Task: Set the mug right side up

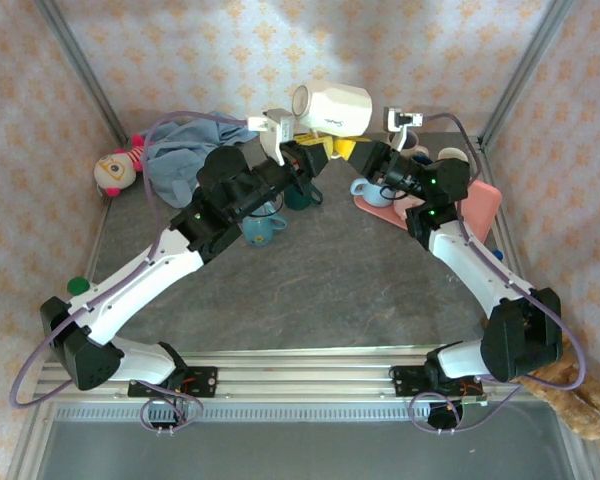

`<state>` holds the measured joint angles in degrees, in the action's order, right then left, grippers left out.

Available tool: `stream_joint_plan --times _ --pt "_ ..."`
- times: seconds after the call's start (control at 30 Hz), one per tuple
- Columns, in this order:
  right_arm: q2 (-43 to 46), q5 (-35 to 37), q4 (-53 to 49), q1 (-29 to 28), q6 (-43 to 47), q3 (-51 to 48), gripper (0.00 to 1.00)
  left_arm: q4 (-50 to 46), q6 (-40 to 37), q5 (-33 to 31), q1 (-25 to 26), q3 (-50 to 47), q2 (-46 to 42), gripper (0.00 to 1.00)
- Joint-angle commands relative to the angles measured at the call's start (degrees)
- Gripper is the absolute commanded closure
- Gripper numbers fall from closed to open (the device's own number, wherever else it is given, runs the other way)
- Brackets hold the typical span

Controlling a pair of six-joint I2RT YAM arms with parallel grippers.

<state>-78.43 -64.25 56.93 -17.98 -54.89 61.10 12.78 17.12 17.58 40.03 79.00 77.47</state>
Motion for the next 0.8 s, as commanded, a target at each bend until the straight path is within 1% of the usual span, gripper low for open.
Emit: stream_joint_plan --times 0.0,0.07,0.17,0.27,0.37,0.43,0.5,0.63,0.77 --pt "2.43 1.73 3.89 -0.19 1.19 1.97 0.97 4.51 -0.81 -1.04 -0.22 -0.34 -2.56 1.00" --pt "3.13 1.87 1.85 -0.14 2.89 1.68 1.00 3.87 -1.08 -1.20 -0.22 -0.38 -2.59 1.00" --pt "4.46 2.73 -2.72 -0.18 6.61 1.54 1.00 3.41 -1.21 -1.47 -0.52 -0.93 -3.05 1.00" --pt "6.21 4.32 -11.78 -0.12 12.97 2.02 1.00 2.35 -1.44 -2.18 -1.07 -1.71 -3.62 0.83" --pt "8.55 7.95 -28.86 -0.06 23.30 4.26 1.00 1.11 -1.78 -2.05 -1.61 -2.61 -4.42 0.61" --pt "9.81 11.51 -40.07 -0.04 29.76 6.28 1.00 -0.29 -2.39 -1.83 -1.80 -2.95 -4.82 0.53" --pt "10.32 15.70 -48.48 0.26 34.33 7.72 1.00 -1.03 -2.45 -1.99 -2.06 -3.88 -5.41 0.50" --pt "13.17 21.25 -55.81 1.75 37.77 7.46 1.00 -2.72 -2.14 -2.86 -2.84 -5.40 -6.24 0.47" --pt "15.89 27.06 -63.91 3.56 41.77 7.15 1.00 -5.99 -4.52 -2.63 -3.38 -5.74 -6.48 0.47"
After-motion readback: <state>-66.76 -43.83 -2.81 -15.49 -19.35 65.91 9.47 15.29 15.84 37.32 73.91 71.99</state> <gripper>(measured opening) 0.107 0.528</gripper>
